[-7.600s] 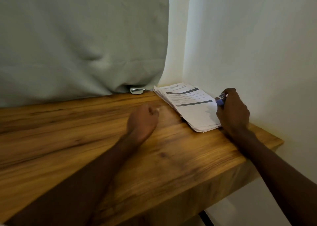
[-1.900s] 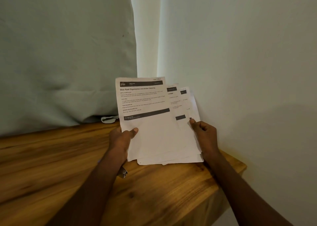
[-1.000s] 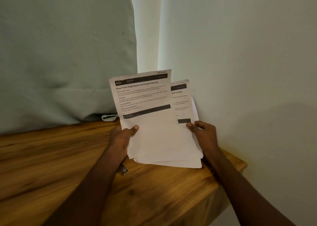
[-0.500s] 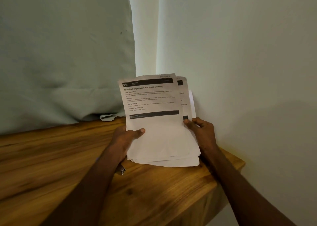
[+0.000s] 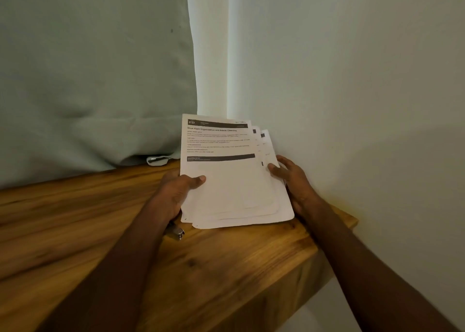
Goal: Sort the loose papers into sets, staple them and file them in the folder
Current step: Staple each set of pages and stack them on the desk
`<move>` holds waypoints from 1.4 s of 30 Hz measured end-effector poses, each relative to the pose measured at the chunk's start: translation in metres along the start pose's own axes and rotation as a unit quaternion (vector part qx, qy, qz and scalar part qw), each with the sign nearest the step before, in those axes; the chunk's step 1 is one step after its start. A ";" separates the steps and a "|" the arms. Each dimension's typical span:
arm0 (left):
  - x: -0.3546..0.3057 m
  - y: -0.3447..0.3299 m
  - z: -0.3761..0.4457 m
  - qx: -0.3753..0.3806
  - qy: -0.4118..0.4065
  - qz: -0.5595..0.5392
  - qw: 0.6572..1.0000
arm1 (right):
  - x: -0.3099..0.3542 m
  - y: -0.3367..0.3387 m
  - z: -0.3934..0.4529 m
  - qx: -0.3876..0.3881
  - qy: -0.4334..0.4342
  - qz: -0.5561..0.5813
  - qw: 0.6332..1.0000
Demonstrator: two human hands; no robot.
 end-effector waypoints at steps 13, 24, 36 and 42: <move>-0.007 -0.030 -0.009 0.141 -0.002 -0.042 0.989 | 0.005 -0.018 -0.009 0.167 0.015 0.117 0.979; -0.015 -0.030 -0.012 0.127 -0.041 -0.051 0.990 | 0.011 -0.026 -0.022 0.255 -0.016 0.221 0.941; -0.012 0.023 -0.002 -0.049 0.002 0.058 0.997 | 0.021 0.034 -0.020 -0.293 0.136 -0.223 0.920; -0.021 0.043 0.001 -0.130 -0.018 0.144 0.981 | 0.023 0.031 -0.011 -0.337 0.159 -0.514 0.773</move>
Point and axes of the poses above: each hand's wrist, its own z-axis towards the middle knuckle, its own y-axis out of the back of the hand, x = y × z, the point moved 7 cm from there along z, towards the middle knuckle, and after that the axes turned 4 degrees about -y, right-handed, at the moved point
